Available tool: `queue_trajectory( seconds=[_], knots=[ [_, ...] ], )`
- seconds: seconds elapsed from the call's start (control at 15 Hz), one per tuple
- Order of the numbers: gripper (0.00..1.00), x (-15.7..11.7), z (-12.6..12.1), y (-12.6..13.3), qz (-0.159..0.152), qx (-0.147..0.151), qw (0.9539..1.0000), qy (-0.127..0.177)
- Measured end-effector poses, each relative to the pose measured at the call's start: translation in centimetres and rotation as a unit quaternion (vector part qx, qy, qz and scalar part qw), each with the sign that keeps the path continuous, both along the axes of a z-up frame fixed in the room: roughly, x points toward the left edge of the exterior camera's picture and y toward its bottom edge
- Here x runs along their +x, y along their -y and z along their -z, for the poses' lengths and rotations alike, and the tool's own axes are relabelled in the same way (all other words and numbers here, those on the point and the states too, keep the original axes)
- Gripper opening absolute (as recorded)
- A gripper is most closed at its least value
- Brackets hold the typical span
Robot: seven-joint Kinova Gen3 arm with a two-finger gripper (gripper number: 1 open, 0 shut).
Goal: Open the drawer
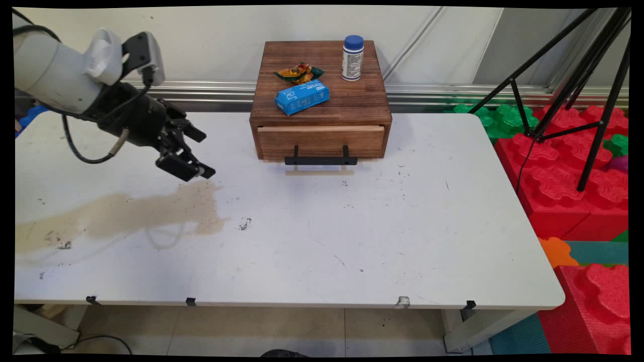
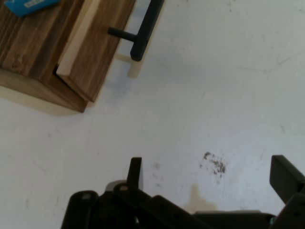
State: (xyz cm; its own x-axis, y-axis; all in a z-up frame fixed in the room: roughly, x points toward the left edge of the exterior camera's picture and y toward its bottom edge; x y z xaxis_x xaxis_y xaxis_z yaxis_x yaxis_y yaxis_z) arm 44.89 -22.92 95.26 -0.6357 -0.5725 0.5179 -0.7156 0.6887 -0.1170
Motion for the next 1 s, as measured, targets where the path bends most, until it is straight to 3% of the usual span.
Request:
queue_trajectory(
  seconds=[1.0],
  knots=[
    [1.00,-4.8,2.9,4.9,0.015,-0.022,0.9996,0.004]
  ],
)
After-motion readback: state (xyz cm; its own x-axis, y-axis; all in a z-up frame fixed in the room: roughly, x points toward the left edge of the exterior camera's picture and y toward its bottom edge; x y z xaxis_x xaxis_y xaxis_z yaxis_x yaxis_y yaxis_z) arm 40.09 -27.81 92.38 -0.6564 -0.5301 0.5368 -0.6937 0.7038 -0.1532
